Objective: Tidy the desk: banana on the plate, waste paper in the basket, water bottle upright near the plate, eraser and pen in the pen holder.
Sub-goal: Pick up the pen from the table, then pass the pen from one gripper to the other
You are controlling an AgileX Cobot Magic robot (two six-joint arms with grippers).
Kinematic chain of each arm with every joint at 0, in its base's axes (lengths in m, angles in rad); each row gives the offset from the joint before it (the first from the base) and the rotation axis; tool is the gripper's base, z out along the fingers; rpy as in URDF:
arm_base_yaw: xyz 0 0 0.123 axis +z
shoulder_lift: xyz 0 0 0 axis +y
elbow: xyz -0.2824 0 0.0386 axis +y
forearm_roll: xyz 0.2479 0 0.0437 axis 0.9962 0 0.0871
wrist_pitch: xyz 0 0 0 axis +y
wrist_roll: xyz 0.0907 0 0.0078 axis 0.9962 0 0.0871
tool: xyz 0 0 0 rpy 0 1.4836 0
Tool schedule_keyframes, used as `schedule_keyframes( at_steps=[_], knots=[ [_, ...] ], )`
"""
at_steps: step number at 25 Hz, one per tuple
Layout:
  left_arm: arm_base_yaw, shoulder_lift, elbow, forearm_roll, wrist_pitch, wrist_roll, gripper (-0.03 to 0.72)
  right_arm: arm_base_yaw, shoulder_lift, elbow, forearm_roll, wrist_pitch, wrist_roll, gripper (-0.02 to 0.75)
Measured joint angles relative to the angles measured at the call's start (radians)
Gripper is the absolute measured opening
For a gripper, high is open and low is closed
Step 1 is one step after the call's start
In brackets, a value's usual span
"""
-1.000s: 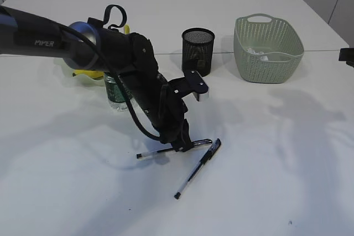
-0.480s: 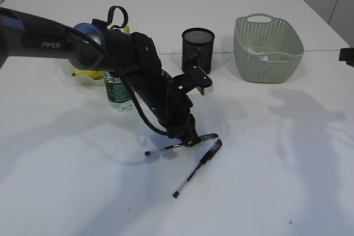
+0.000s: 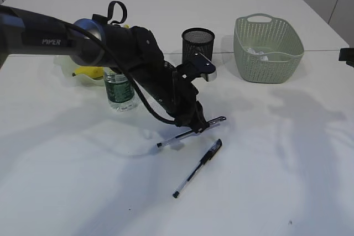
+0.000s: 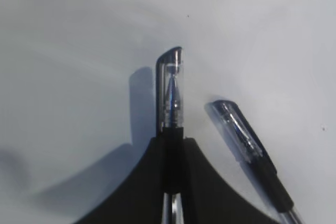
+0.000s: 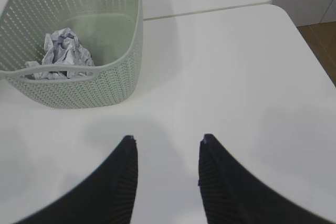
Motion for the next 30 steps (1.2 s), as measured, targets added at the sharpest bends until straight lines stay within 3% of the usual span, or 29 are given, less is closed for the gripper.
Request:
schedule_keyframes(
  at_steps=[12, 25, 30],
  knots=[
    [0.0, 0.0, -0.002, -0.217, -0.166, 0.009, 0.019, 0.0, 0.0, 0.0, 0.0, 0.0, 0.0, 0.299],
    [0.0, 0.0, -0.17, -0.275, -0.25, 0.013, 0.019, 0.0, 0.0, 0.0, 0.0, 0.0, 0.0, 0.299],
    [0.0, 0.0, -0.175, -0.326, -0.319, 0.013, 0.019, 0.0, 0.0, 0.0, 0.0, 0.0, 0.0, 0.299]
  ],
)
